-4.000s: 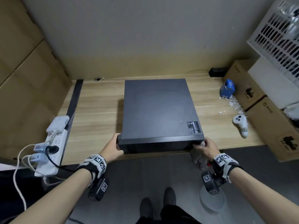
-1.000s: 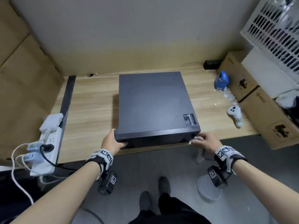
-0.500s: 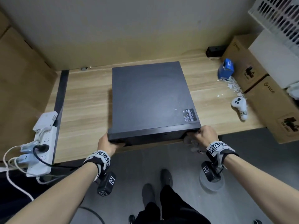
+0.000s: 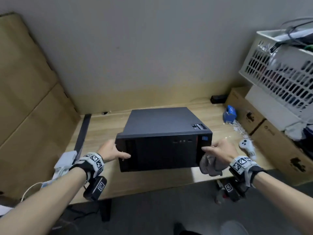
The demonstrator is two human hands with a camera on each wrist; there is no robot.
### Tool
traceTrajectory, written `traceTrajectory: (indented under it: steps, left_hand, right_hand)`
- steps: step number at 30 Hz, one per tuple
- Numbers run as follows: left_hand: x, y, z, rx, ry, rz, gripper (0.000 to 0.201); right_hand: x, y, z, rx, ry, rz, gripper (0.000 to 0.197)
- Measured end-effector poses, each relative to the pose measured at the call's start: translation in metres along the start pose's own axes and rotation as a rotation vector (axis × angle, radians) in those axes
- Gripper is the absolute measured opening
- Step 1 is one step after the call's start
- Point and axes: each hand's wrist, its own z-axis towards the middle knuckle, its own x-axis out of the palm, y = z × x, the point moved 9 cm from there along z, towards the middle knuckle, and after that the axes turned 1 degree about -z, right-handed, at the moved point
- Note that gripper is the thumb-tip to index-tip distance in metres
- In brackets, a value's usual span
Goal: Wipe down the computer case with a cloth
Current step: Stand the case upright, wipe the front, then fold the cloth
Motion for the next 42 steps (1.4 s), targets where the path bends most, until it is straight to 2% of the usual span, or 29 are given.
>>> traceTrajectory:
  steps: [1, 4, 9, 12, 14, 18, 22, 24, 28, 32, 35, 37, 39, 42]
  left_hand:
    - [-0.017, -0.017, 0.005, 0.01, 0.012, -0.008, 0.031]
    - [-0.061, -0.047, 0.029, -0.034, -0.002, -0.069, 0.032]
    - [-0.11, -0.073, 0.088, -0.169, -0.096, -0.254, 0.032]
    - [-0.123, -0.083, 0.122, -0.235, -0.129, -0.35, 0.034]
    - [-0.126, -0.083, 0.146, -0.285, -0.141, -0.384, 0.044]
    - [-0.142, -0.085, 0.187, -0.291, -0.223, -0.347, 0.057]
    - [-0.155, -0.093, 0.207, -0.229, -0.348, -0.339, 0.043]
    - [-0.158, -0.092, 0.213, -0.244, -0.376, -0.356, 0.04]
    - [-0.161, -0.088, 0.227, -0.267, -0.356, -0.391, 0.053]
    - [-0.16, -0.09, 0.232, -0.267, -0.321, -0.378, 0.048]
    - [-0.159, -0.083, 0.231, -0.314, -0.31, -0.306, 0.073]
    - [-0.16, -0.082, 0.23, -0.318, -0.305, -0.248, 0.072]
    - [-0.161, -0.091, 0.227, -0.292, -0.321, -0.2, 0.068]
    - [-0.163, -0.095, 0.227, -0.297, -0.334, -0.1, 0.07]
  right_hand:
    - [-0.018, 0.011, 0.011, -0.008, -0.02, 0.015, 0.052]
    - [-0.069, 0.043, 0.045, 0.026, -0.089, -0.001, 0.063]
    - [-0.121, 0.096, 0.119, 0.054, -0.104, 0.003, 0.056]
    - [-0.134, 0.116, 0.17, 0.041, -0.095, -0.018, 0.055]
    - [-0.138, 0.127, 0.201, 0.031, -0.057, -0.047, 0.053]
    - [-0.141, 0.138, 0.253, 0.009, 0.0, -0.128, 0.056]
    - [-0.138, 0.15, 0.289, -0.037, -0.008, -0.165, 0.057]
    - [-0.136, 0.161, 0.3, -0.049, -0.016, -0.168, 0.051]
    - [-0.136, 0.167, 0.318, -0.022, 0.027, -0.16, 0.049]
    - [-0.142, 0.169, 0.315, -0.013, 0.009, -0.189, 0.051]
    - [-0.164, 0.185, 0.304, -0.066, -0.095, -0.211, 0.051]
    - [-0.19, 0.198, 0.298, -0.13, -0.248, -0.038, 0.047]
    - [-0.209, 0.21, 0.289, -0.198, -0.363, 0.251, 0.044]
    - [-0.201, 0.237, 0.275, -0.291, -0.324, 0.481, 0.039]
